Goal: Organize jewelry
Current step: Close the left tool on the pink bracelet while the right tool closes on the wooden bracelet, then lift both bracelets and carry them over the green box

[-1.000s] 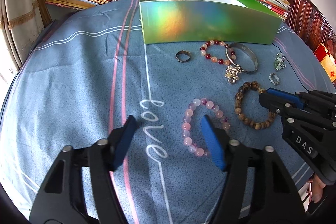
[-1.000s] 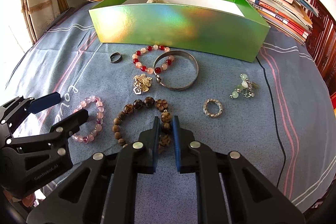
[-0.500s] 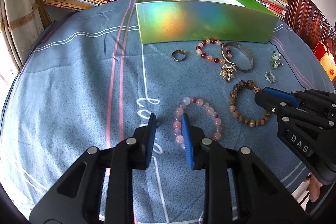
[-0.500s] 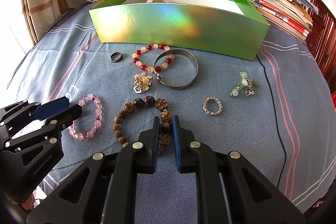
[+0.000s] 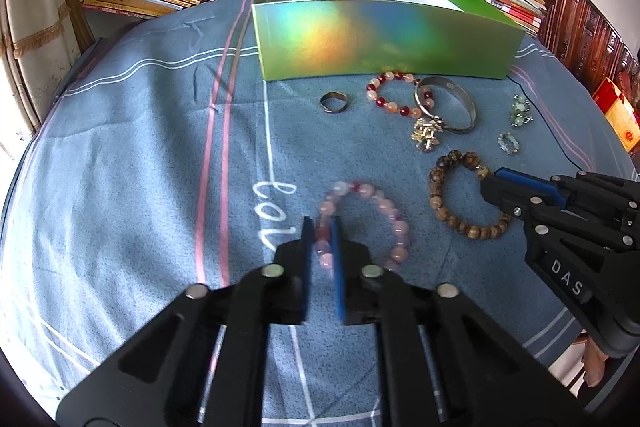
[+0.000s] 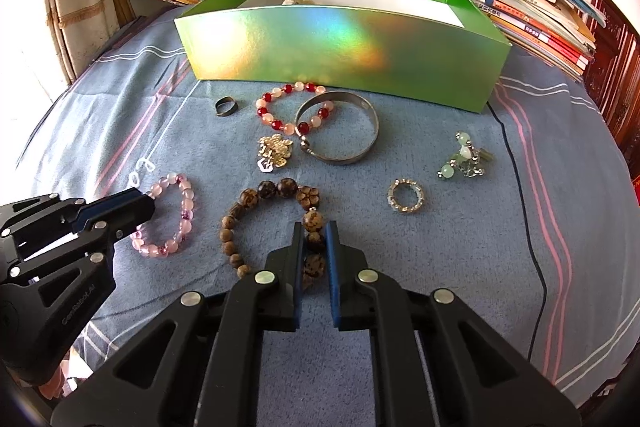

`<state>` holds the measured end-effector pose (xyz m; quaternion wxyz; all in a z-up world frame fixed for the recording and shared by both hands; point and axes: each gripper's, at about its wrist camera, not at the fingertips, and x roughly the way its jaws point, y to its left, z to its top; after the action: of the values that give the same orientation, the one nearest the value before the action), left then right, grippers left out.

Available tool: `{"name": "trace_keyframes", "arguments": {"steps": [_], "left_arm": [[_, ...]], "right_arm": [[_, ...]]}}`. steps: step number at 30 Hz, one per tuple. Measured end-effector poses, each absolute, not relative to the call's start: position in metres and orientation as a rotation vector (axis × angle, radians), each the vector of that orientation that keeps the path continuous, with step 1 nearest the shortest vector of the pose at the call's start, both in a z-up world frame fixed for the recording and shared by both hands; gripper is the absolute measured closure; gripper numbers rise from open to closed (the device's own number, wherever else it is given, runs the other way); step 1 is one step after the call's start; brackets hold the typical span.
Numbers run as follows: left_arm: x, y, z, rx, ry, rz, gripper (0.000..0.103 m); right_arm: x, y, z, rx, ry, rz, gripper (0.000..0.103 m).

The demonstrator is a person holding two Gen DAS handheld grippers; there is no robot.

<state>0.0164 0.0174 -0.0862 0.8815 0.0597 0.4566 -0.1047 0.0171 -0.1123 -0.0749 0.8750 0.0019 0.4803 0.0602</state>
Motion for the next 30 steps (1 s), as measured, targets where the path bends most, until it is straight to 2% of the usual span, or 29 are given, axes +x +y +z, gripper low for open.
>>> {"name": "trace_keyframes", "arguments": {"steps": [15,25,30], "left_arm": [[0.015,0.024,-0.034,0.093,0.832,-0.239,0.094],[0.025,0.018,-0.031,0.104,0.835,-0.241,0.094],[0.042,0.019,-0.012,0.109,0.800,-0.237,0.094]], "right_arm": [[0.016,-0.133,-0.003,0.008,0.800,0.074,0.092],[0.019,-0.136,-0.008,0.019,0.810,0.090,0.092],[0.030,-0.141,0.017,0.002,0.748,0.078,0.092]]}}
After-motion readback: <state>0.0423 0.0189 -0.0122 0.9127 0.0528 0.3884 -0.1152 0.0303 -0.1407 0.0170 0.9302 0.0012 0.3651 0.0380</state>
